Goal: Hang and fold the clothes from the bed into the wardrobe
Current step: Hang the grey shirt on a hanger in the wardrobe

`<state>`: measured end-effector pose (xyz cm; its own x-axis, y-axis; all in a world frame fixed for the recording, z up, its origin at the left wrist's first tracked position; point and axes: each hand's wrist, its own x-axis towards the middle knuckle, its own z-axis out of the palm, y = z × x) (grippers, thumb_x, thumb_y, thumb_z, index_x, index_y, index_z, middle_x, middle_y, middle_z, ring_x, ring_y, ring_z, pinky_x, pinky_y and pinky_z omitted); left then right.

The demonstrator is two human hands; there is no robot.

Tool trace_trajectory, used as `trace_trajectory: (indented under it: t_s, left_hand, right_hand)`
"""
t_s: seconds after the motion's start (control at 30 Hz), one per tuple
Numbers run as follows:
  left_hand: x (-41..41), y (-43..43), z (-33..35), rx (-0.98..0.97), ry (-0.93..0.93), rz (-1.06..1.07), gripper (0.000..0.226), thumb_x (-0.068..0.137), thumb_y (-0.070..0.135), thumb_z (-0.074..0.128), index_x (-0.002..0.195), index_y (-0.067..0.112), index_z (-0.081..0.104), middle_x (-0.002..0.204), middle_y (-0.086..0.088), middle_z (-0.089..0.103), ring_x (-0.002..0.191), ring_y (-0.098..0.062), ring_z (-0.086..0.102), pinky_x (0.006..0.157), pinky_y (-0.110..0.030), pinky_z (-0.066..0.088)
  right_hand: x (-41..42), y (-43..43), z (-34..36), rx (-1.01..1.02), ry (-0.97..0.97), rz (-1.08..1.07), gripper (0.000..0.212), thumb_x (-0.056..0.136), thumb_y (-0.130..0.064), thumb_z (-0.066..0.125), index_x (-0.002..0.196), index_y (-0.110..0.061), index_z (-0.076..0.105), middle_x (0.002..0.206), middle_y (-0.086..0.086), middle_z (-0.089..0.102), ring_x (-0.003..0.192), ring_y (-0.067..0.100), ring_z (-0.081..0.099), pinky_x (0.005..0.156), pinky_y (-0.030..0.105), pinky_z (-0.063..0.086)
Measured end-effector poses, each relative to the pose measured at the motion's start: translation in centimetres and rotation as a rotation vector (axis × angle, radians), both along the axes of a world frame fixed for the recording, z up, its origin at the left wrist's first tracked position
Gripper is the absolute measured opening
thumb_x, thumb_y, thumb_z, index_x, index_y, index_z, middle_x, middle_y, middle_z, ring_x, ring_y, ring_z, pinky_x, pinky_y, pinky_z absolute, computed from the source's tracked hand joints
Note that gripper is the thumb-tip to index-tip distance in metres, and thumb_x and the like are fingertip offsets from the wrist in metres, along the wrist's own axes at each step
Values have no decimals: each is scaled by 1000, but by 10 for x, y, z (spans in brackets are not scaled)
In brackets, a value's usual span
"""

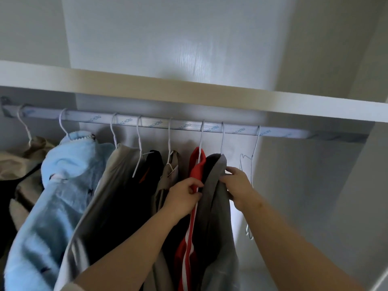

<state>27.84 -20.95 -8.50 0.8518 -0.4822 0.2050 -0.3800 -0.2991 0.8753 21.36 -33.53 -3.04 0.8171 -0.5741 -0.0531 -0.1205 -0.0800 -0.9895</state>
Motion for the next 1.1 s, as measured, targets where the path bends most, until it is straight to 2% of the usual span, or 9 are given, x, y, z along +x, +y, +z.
trace_trajectory:
  t_s: [0.1,0.2,0.33,0.47,0.63,0.77,0.87,1.03,1.1]
  left_hand:
    - [-6,0,-7,-17,25,0,29,88,14,57,90,42,56,79,2,56,76,-13,60,67,-26,52]
    - [-11,-1,-12,-29,-9,60,30,88,13,56,106,37,57,78,0,55,72,-11,56,63,-17,45]
    - [-27,-2,-21,-68,-19,167,36,88,11,56,116,35,54,83,1,55,76,-12,56,63,-16,43]
    - [-48,2,-27,-62,-14,210,32,88,11,57,112,32,57,84,6,56,76,-7,55,65,-15,43]
    - [-86,12,-34,-87,5,254,23,88,10,56,100,30,59,85,13,57,79,-6,56,73,-21,46]
    - [-130,25,-51,-268,191,348,25,88,6,56,79,28,62,82,10,63,79,-12,61,74,-25,50]
    - [-172,33,-73,-284,347,354,23,88,6,56,81,27,64,84,11,63,78,-10,60,74,-26,51]
    - [-236,46,-109,-198,574,291,14,90,8,52,87,16,64,77,-4,63,64,-12,56,58,-20,43]
    - [-258,53,-117,-159,642,263,14,91,7,51,87,15,63,70,-2,59,58,-10,53,55,-19,41]
  right_hand:
    - [-3,-2,-12,-45,-16,-13,58,90,7,43,143,-16,32,107,12,59,93,24,56,85,36,49]
    - [-12,2,-22,-146,13,-25,57,90,4,46,141,-18,35,86,1,53,80,18,55,75,30,45]
    - [-31,6,-39,-208,83,-6,54,88,3,48,137,-18,39,94,4,54,78,19,54,68,26,45]
    - [-55,9,-55,-201,97,32,52,87,4,48,134,-16,43,93,1,50,84,21,52,76,29,45]
    - [-93,14,-75,-128,74,13,31,89,-3,47,116,-19,51,95,4,56,73,17,53,62,25,42]
    - [-133,18,-97,-70,91,24,21,88,-7,45,91,-26,52,92,1,57,70,17,52,57,24,39]
    - [-166,24,-120,9,157,-10,20,87,-10,50,79,-28,52,84,0,57,67,18,52,57,26,39]
    - [-228,47,-161,173,258,-25,21,89,-3,48,87,-23,56,76,-2,55,58,11,51,42,14,40]
    - [-251,58,-174,180,300,-44,22,88,-2,48,96,-20,57,80,0,56,61,12,51,44,14,41]
